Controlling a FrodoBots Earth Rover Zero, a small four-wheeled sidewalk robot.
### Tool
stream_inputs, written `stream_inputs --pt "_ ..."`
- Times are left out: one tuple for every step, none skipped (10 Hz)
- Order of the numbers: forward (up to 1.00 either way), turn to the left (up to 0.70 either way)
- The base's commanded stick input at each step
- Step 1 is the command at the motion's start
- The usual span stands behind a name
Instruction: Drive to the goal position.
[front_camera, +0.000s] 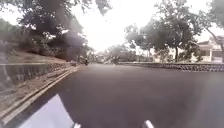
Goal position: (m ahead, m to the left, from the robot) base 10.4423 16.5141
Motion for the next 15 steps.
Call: stream_inputs --pt "0.45 0.14" --pt "0.45 0.0" --pt "0.45 0.0" --pt "0.45 0.0" --pt "0.45 0.0" --pt "0.45 0.0" --pt "0.45 0.0" --pt "0.45 0.0" --pt "0.45 0.0" --pt "0.45 0.0" --pt "0.45 0.0" --pt "0.45 0.0" --pt "0.45 0.0" --pt "0.45 0.0" --pt "0.45 0.0"
